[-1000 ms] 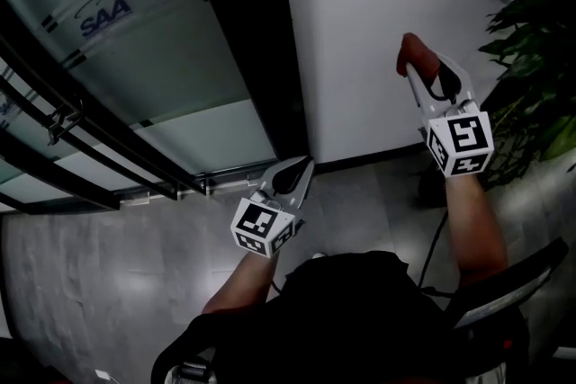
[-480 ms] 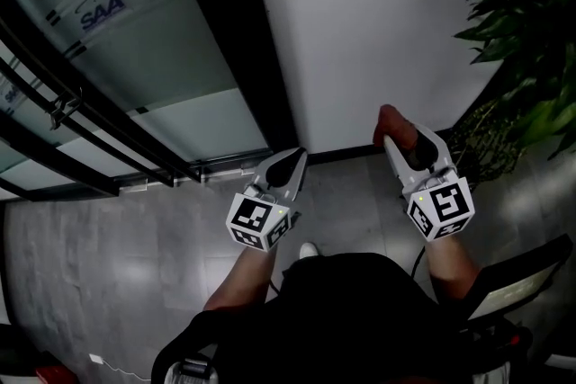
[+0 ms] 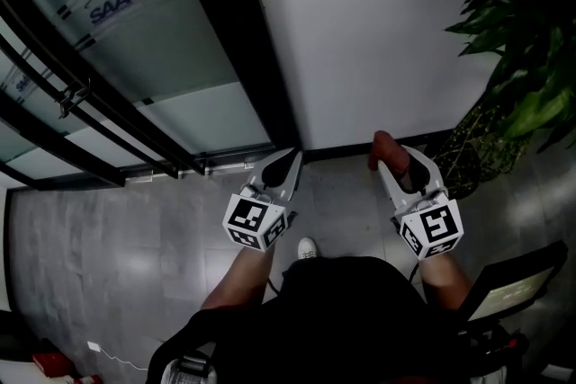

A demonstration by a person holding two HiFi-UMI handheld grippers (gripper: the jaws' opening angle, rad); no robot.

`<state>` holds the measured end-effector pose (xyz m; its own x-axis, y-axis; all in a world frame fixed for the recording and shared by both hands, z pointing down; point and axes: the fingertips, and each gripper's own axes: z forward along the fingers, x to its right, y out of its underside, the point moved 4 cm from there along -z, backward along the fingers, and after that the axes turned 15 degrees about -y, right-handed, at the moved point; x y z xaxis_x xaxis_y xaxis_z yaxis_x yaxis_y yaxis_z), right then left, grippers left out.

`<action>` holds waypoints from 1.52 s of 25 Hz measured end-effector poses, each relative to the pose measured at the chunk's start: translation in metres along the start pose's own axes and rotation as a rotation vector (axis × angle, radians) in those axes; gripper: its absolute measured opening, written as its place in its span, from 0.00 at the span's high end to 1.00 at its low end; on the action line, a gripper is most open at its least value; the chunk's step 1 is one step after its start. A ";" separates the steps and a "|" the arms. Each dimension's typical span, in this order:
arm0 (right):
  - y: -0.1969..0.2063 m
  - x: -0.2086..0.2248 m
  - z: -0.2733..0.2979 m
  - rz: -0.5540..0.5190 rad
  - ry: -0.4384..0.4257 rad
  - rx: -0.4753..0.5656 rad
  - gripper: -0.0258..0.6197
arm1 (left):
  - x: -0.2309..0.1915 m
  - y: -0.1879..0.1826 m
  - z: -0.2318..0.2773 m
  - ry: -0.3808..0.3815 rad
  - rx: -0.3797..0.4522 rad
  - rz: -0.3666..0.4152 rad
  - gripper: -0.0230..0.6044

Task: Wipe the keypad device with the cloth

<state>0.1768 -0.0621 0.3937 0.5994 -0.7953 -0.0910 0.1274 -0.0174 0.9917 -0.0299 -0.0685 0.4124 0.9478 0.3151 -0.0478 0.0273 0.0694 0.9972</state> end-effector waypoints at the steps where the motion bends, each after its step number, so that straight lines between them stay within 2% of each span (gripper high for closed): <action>1: 0.001 -0.002 -0.002 0.000 -0.001 0.001 0.74 | 0.001 -0.001 -0.001 -0.001 0.002 0.002 0.94; 17: 0.003 -0.025 -0.014 -0.007 -0.012 0.013 0.74 | 0.013 -0.004 -0.020 0.003 0.016 0.014 0.94; 38: 0.004 -0.023 -0.013 -0.014 -0.016 0.008 0.74 | 0.015 -0.005 -0.018 0.009 0.020 0.021 0.94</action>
<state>0.1739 -0.0358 0.3985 0.5851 -0.8043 -0.1037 0.1292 -0.0338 0.9910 -0.0212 -0.0471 0.4059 0.9453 0.3251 -0.0273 0.0137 0.0440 0.9989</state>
